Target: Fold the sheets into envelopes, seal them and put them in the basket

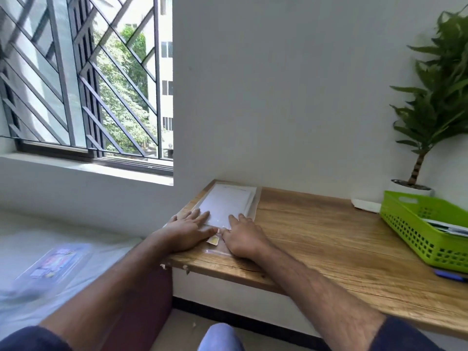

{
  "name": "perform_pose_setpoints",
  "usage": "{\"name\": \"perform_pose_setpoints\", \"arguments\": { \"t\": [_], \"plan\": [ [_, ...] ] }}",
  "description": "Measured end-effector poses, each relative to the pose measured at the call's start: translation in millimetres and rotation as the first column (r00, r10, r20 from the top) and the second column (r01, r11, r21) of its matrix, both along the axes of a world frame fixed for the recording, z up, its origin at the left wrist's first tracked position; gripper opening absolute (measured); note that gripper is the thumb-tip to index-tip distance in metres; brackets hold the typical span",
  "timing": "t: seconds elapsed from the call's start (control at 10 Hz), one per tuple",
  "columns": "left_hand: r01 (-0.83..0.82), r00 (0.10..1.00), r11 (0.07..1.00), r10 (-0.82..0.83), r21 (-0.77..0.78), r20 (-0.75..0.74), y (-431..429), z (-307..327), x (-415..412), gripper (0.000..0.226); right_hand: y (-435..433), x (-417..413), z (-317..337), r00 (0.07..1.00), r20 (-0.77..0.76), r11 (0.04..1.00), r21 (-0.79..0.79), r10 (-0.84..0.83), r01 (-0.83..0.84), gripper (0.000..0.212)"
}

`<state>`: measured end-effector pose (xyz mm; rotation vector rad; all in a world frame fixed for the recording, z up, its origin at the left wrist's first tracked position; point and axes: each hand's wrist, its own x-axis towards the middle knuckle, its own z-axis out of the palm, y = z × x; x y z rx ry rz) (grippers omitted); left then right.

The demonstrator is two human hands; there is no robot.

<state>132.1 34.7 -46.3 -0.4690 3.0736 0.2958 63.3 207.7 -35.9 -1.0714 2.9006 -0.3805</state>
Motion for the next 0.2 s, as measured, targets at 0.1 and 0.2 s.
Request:
{"name": "perform_pose_setpoints", "arguments": {
  "t": [0.1,0.2],
  "plan": [
    [-0.036,0.999,0.999,0.036,0.015,0.037,8.9,11.4,1.5,0.082,6.3,-5.2,4.0,0.998,0.040,0.999,-0.005,0.041,-0.041,0.068],
    [-0.037,0.997,0.999,0.037,0.008,0.068,8.5,23.2,-7.5,0.083,16.2,-13.2,8.9,0.992,0.104,0.987,-0.147,0.078,-0.062,0.067]
  ]
}}
